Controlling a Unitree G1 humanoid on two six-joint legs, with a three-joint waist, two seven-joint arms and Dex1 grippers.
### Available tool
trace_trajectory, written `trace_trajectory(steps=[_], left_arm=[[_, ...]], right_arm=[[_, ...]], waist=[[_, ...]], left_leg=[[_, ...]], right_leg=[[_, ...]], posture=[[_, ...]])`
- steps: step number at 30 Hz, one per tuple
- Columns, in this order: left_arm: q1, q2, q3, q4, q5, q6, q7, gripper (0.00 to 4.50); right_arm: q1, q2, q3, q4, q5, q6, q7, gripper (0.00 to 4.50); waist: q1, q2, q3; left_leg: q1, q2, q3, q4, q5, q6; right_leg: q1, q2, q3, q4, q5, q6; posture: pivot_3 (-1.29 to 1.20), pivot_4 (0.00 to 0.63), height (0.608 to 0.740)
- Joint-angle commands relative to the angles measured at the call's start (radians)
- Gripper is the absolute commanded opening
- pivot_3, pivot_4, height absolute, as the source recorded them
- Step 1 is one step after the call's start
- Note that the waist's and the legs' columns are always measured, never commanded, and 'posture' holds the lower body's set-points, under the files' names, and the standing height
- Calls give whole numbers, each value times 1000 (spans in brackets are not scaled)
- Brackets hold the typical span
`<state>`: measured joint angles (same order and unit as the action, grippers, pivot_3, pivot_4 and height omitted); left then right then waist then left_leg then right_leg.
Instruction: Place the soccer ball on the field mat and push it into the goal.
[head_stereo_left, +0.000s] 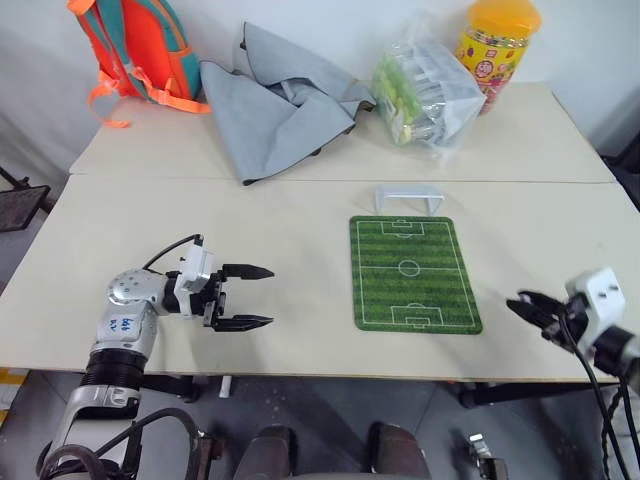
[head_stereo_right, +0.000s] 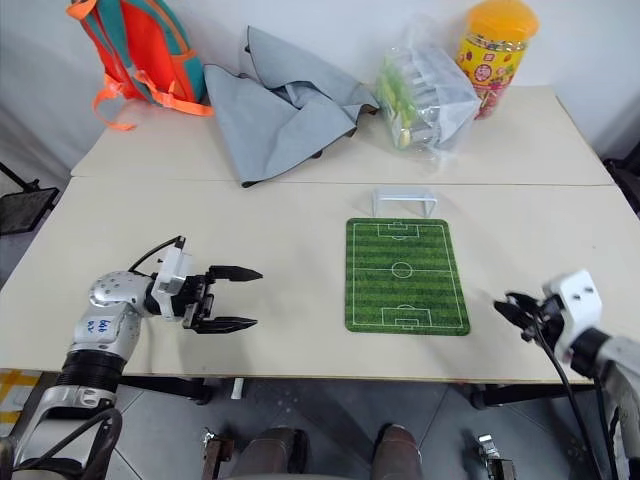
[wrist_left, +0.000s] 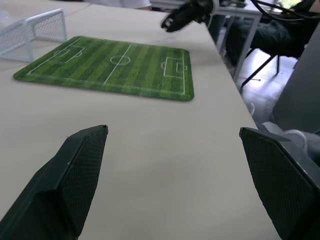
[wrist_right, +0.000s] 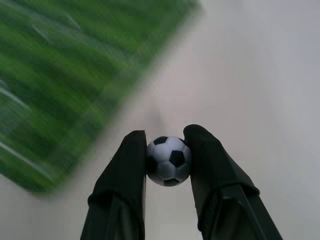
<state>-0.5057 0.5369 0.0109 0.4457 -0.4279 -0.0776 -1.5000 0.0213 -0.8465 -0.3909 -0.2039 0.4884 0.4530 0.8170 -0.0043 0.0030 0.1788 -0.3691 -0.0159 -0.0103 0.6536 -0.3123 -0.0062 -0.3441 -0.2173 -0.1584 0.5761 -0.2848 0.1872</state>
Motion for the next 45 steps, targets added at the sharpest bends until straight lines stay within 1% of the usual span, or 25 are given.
trace_trajectory(steps=[1, 4, 8, 12, 14, 17, 20, 25, 31, 40, 42, 45], left_arm=[[2, -13, -10, 9, 15, -76, -41, 4500], [6, -32, -16, 17, 22, -117, -24, 4500], [59, -39, -7, -17, 24, -166, 6, 4500], [116, -17, 10, -63, 19, -173, 26, 4500], [148, 1, 12, -61, 33, -202, 26, 4500], [177, 11, 8, -77, 40, -215, 37, 4500], [218, 7, 16, -135, 28, -193, 76, 4500], [245, 9, 15, -162, 29, -186, 100, 4500], [248, 6, 11, -165, 28, -184, 110, 4500], [209, -6, 4, -130, 36, -188, 115, 4500], [203, -9, 2, -126, 39, -189, 116, 4500], [197, -13, 2, -120, 40, -189, 118, 4500]], right_arm=[[-104, -38, 119, -153, 32, 103, 10, 853], [-183, -50, 217, -195, 28, 161, 26, 853], [-256, -74, 362, -163, -17, 127, 141, 853], [-255, -111, 419, -96, -68, 53, 243, 853], [-255, -111, 456, -57, -105, 3, 280, 853], [-259, -101, 481, -19, -137, -40, 312, 853], [-277, -70, 491, 40, -150, -67, 319, 853], [-312, -28, 506, 119, -184, -118, 330, 853], [-300, -12, 522, 129, -211, -142, 355, 853], [-292, -1, 525, 128, -232, -155, 357, 853], [-292, -1, 529, 135, -243, -168, 359, 1587], [-292, 4, 525, 141, -250, -177, 357, 2505]], waist=[[0, 0, 0], [7, -1, 1], [21, -2, 1], [28, -3, 1], [26, -3, 2], [25, -3, 2], [22, -3, 2], [21, -3, 2], [21, -3, 2], [20, -3, 2], [19, -3, 2], [17, -3, 2]], left_leg=[[0, 1, 0, 0, 0, 0], [-1, 1, -1, -1, 0, -1], [-3, 0, -1, 0, -1, 0], [-3, 0, -1, -1, -2, 0], [-3, 0, -1, 0, -2, 0], [-3, 0, 0, 0, -2, 0], [-3, 1, 0, 0, -2, 0], [-2, 1, 0, 1, -2, 0], [-2, 1, 0, 1, -2, -1], [-2, 1, 0, 1, -2, -1], [-2, 1, 0, 1, -2, -1], [-2, 1, 0, 2, -2, -1]], right_leg=[[0, 1, 0, 0, 0, 0], [-1, 1, -1, 0, 0, 0], [-2, 1, -1, -1, 0, 0], [-2, 1, -1, -2, 0, 0], [-2, 1, -1, -2, 0, 0], [-2, 1, -1, -2, 0, 0], [-2, 1, -1, -1, 0, 0], [-2, 1, -1, -1, 0, 0], [-2, 1, -1, -1, 0, 0], [-2, 1, -1, -1, 0, 0], [-2, 1, -1, -1, 0, 0], [-1, 1, -1, -1, 0, 0]], posture=[[0, 150, 740], [0, 150, 740], [0, 150, 740], [0, 150, 740], [0, 150, 740], [0, 150, 740], [0, 150, 740], [0, 150, 740], [0, 150, 740], [0, 150, 740], [0, 150, 740], [0, 150, 740]])
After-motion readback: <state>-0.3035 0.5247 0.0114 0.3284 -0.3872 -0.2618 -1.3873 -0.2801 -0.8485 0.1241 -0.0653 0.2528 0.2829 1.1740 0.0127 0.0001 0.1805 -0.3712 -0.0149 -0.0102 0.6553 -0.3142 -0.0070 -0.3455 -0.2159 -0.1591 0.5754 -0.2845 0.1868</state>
